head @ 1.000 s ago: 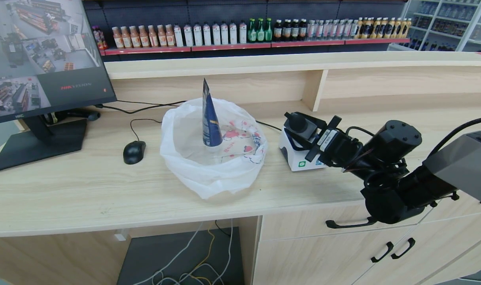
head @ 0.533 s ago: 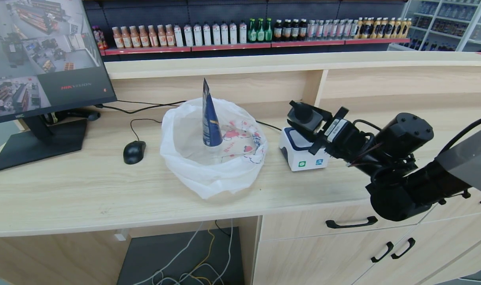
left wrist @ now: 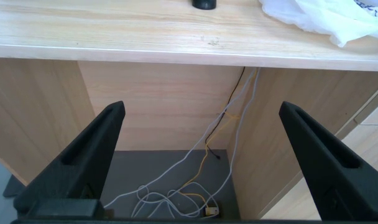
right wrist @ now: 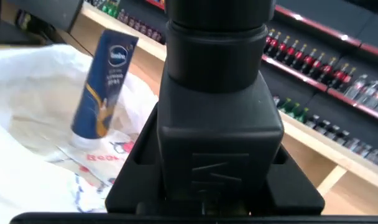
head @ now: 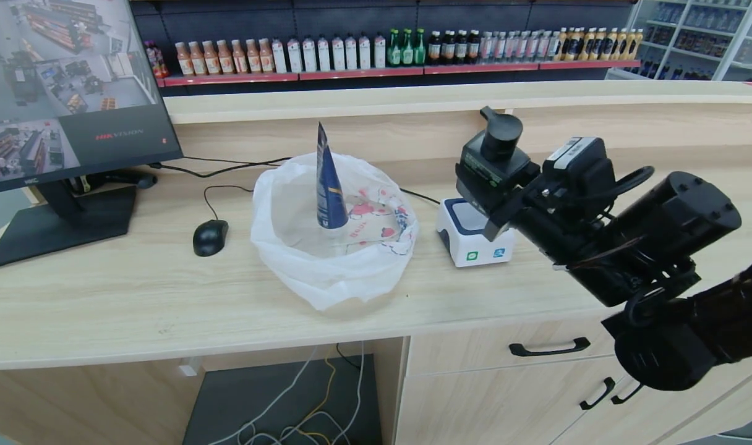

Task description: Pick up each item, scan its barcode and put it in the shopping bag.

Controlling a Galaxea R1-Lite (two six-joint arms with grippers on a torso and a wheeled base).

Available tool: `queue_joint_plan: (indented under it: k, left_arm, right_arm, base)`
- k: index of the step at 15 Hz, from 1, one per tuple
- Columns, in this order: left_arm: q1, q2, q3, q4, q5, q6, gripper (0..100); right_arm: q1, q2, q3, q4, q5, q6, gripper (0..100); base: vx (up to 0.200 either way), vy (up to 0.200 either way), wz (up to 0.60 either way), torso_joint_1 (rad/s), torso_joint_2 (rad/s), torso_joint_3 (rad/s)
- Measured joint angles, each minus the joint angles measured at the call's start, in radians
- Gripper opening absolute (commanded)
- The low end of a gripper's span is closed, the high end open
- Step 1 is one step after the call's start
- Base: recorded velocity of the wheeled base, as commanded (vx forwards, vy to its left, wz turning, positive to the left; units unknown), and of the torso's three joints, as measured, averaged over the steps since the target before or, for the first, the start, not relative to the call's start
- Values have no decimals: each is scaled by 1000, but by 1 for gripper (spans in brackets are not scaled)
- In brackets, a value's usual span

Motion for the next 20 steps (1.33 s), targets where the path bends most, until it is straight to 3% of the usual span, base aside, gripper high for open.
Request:
queue_joint_plan:
  k: [3,7,8,14,20]
  left_arm:
    - [0,0,0,0,0,0,100]
    - [0,0,0,0,0,1,100]
    - [0,0,0,0,0,1,100]
    - [0,0,0,0,0,1,100]
    - [0,0,0,0,0,1,100]
  right_arm:
    - [25,-53,26,0,-71,154,0]
    - [111,-93,24,-1,-423,332,0]
    - [136,-101,30,-1,-456,353,0]
    - [166,-126,123,0,-466,393,0]
    - [153,-80,23,0,-466,399,0]
  base:
    - [0,0,0,0,0,0]
    - [0,0,0,0,0,0]
    - [0,0,0,0,0,0]
    - [0,0,0,0,0,0]
    - [0,0,0,0,0,0]
